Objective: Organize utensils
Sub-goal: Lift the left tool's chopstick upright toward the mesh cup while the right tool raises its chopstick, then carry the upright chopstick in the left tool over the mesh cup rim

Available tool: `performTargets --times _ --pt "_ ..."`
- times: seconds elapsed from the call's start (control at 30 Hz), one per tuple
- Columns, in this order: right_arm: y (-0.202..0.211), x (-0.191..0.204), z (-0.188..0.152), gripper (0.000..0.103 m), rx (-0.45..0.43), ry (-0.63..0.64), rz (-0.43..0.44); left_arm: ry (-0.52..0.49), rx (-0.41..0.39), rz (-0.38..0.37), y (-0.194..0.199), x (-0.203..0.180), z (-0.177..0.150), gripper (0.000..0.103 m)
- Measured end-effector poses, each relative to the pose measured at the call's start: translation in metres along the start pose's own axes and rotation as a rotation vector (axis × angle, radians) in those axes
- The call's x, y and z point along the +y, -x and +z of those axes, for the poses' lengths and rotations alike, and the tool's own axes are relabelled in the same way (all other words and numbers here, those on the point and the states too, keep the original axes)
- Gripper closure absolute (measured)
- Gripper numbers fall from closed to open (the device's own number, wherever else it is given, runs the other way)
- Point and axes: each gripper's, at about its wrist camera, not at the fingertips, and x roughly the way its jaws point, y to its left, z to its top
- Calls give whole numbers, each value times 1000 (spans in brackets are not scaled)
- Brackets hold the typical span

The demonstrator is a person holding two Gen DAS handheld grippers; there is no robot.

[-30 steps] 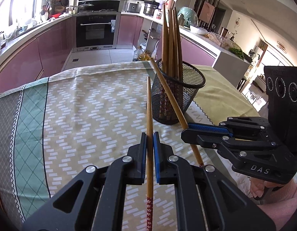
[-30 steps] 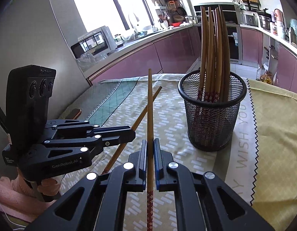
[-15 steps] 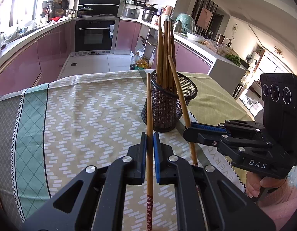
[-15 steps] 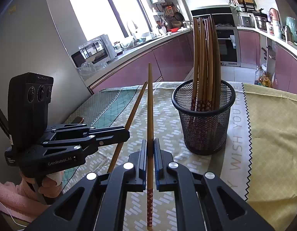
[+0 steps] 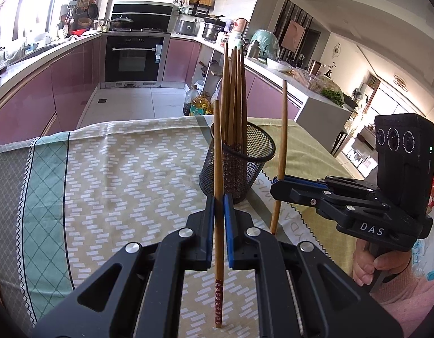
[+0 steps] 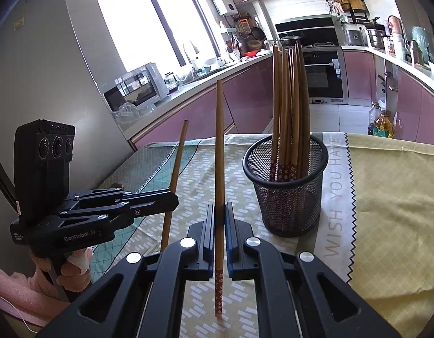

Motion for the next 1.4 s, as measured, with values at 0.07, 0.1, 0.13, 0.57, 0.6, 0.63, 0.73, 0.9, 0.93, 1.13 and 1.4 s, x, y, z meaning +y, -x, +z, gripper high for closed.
performTargets --times 0.07,0.1,0.13,0.57,0.6,0.63,0.73,0.9,0.93,1.13,1.4 --pt "3 -2 2 97 -11 -2 -2 1 -7 -8 2 -1 2 95" --pt "5 -2 2 97 -16 -4 -3 0 -11 -10 3 -1 3 95" --pt "7 -3 3 97 -22 -4 -6 -1 -14 -11 4 -1 4 95" --pt "20 -7 16 97 -70 -5 -20 -7 -59 -32 13 -7 17 95" --pt "21 -7 16 97 -72 -4 -20 -8 -60 -33 12 -6 17 95" --pt "21 -7 17 97 -75 -3 -21 -8 -63 -32 13 -6 18 95" --pt "23 -8 19 97 -83 0 -23 -9 -72 -35 13 -6 19 95" --pt "27 -10 22 97 -100 -1 -29 -9 -83 -39 16 -8 23 95" --pt "28 -10 22 97 -102 -2 -30 -9 -85 -41 16 -8 24 95" --pt "30 -12 26 97 -114 0 -39 -11 -92 -52 16 -9 27 95" --pt "31 -12 28 97 -121 3 -41 -17 -95 -53 15 -10 29 95"
